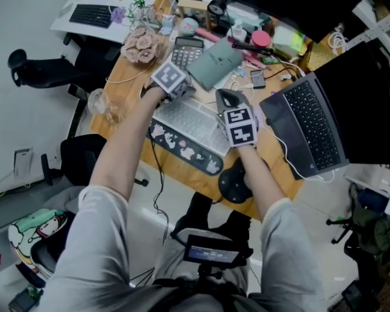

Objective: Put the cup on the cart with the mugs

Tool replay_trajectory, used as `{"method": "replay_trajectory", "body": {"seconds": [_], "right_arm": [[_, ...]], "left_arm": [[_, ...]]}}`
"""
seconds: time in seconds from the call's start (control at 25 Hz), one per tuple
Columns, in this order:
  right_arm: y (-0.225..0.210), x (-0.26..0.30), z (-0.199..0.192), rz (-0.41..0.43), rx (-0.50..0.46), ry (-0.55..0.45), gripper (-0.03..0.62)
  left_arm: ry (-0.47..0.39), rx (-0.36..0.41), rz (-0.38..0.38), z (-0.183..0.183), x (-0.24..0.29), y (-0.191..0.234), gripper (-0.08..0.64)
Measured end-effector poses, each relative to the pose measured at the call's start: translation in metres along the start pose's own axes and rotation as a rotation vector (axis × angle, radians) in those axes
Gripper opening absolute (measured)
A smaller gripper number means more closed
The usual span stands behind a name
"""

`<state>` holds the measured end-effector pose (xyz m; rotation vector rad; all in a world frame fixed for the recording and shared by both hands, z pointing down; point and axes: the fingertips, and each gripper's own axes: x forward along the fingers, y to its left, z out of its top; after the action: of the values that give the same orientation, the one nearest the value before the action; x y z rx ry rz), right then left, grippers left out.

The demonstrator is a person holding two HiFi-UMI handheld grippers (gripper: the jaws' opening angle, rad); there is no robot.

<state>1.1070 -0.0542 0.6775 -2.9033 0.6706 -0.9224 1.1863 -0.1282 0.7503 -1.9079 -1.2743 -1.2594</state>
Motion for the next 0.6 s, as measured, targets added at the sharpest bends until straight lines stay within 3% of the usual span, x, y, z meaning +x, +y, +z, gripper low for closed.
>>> {"method": "replay_trajectory", "body": {"seconds": [0.16, 0.32, 0.48, 0.6], "right_arm": [[0.005, -0.012, 0.003, 0.010, -0.017, -0.002, 0.009], [0.010, -0.027, 0.012, 0.024, -0.033, -0.023, 0.009], [0.017, -0.050, 0.019, 0.036, -0.032, -0.040, 0.009], [0.026, -0.069, 0.022, 0.059, -0.040, -0.049, 0.009]], "left_arm": [[-0.021, -0.018, 0.043, 0.000, -0.027, -0.003, 0.426], [-0.066, -0.088, 0.094, -0.002, -0.061, -0.009, 0.426], [-0.151, -0.172, 0.144, -0.003, -0.094, -0.027, 0.426], [-0.226, -0.193, 0.162, 0.002, -0.119, -0.054, 0.426]]}}
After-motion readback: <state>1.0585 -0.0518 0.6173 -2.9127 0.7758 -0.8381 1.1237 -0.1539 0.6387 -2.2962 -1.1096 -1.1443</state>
